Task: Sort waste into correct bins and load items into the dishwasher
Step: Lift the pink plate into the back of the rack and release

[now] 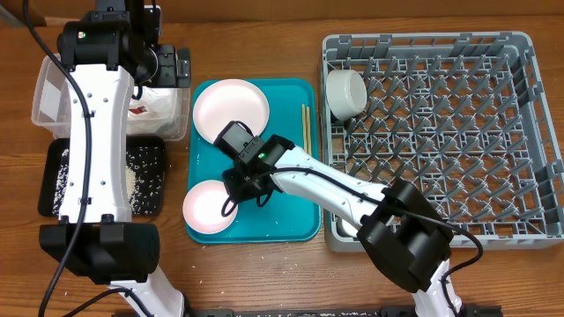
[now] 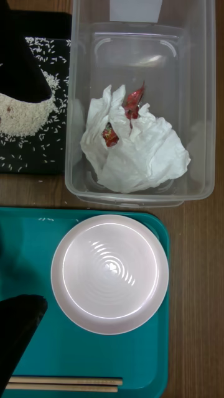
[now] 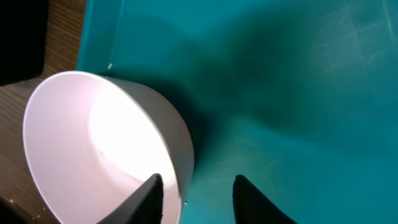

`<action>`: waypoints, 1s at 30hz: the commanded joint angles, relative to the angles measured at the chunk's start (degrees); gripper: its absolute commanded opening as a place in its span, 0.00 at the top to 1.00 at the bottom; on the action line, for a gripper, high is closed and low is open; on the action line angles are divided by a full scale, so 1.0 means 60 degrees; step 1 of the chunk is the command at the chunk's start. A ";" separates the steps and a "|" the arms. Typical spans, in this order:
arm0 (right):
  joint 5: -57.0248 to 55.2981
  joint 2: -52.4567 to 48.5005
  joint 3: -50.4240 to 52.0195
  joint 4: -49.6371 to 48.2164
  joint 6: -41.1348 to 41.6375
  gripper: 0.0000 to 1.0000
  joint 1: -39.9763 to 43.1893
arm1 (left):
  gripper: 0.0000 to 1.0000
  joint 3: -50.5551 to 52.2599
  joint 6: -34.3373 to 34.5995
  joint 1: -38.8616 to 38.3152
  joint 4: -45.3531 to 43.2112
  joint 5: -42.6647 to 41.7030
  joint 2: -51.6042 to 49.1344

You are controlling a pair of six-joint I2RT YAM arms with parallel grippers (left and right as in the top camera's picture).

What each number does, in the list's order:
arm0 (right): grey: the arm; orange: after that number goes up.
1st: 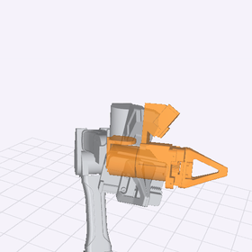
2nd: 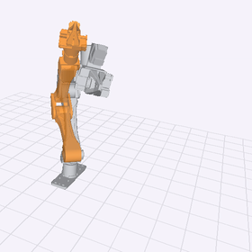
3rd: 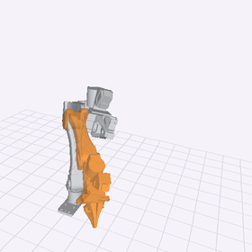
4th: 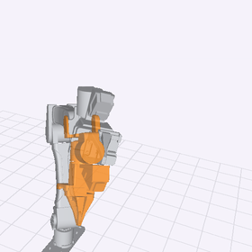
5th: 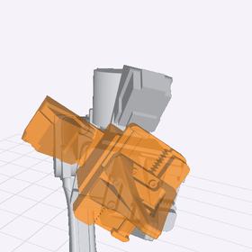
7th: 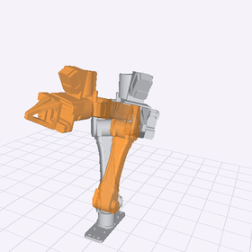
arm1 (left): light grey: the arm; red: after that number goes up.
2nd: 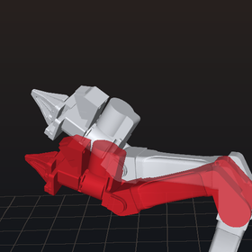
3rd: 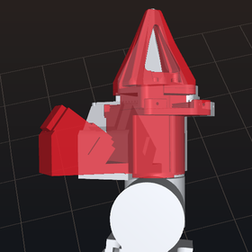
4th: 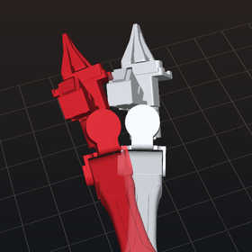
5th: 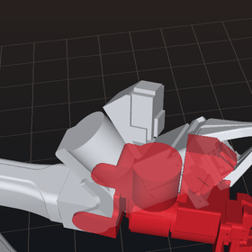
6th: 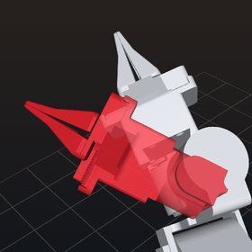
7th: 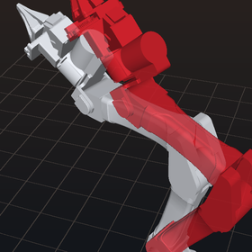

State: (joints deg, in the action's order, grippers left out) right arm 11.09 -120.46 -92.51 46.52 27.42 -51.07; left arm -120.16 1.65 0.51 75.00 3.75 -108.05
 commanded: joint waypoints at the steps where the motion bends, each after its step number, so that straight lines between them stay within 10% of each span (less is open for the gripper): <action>1: 0.0073 -0.0342 0.0051 -0.0069 0.0197 0.66 0.0029 | 0.00 -0.0160 0.0044 0.0029 -0.0044 0.0117 0.0131; 8: 0.0532 -0.0419 0.0051 0.0124 0.0189 0.96 0.0029 | 0.00 -0.0160 0.0044 0.0029 -0.0044 0.0117 0.0131; 16: -0.0189 0.0339 -0.0484 0.1435 0.0189 0.96 0.0331 | 0.00 -0.0160 0.0044 0.0029 -0.0040 0.0120 0.0131; 30: -1.2859 0.4674 -0.0962 0.2302 0.0178 0.96 0.1752 | 0.00 -0.0160 0.0044 0.0036 -0.0040 0.0120 0.0131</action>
State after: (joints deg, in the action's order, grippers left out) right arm -43.29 -90.15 -98.72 59.81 28.67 -42.06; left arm -120.16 1.65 0.51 75.00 3.73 -108.05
